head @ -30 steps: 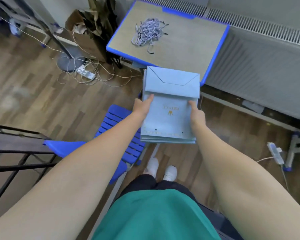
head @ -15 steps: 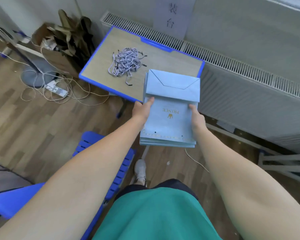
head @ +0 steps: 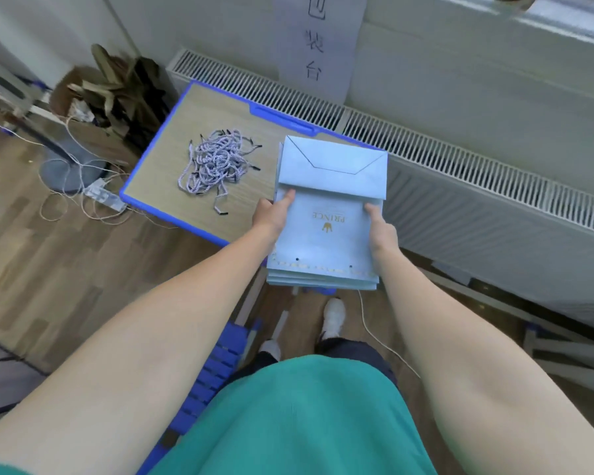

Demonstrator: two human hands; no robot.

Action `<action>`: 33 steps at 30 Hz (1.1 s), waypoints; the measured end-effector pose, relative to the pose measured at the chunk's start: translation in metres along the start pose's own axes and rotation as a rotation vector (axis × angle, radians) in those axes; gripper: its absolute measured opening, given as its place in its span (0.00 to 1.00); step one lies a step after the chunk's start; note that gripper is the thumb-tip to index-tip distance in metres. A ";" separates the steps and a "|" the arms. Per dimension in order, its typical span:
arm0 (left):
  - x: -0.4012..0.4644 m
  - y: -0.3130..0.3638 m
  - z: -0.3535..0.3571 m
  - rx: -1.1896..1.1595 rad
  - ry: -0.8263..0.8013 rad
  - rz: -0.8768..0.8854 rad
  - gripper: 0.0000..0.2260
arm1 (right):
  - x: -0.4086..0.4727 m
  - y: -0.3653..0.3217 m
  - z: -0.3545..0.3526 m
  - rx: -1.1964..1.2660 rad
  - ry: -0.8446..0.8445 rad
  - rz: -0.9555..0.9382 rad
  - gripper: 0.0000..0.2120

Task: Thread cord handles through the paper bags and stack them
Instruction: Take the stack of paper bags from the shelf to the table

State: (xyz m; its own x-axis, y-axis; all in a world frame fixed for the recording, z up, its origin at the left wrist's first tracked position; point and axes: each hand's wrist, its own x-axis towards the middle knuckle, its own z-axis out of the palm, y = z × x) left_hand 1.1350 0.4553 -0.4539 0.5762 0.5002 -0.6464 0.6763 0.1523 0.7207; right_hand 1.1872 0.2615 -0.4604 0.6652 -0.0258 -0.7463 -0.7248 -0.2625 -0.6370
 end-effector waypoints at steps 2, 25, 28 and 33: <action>0.007 0.010 0.008 0.019 0.032 -0.020 0.32 | 0.018 -0.015 -0.005 -0.010 -0.034 0.010 0.32; 0.125 0.065 -0.024 0.474 -0.162 0.094 0.36 | 0.092 -0.053 0.079 0.077 0.115 0.062 0.38; 0.149 0.068 -0.039 0.520 -0.265 0.122 0.35 | 0.090 -0.047 0.104 0.098 0.235 0.041 0.31; 0.177 0.077 -0.061 0.553 -0.381 0.178 0.33 | 0.079 -0.042 0.137 0.082 0.396 0.036 0.27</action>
State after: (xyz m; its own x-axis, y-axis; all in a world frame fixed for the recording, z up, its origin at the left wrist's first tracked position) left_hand 1.2608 0.6078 -0.4975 0.7526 0.1279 -0.6460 0.6329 -0.4115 0.6559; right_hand 1.2457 0.4024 -0.5185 0.6449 -0.4073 -0.6468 -0.7504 -0.1768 -0.6369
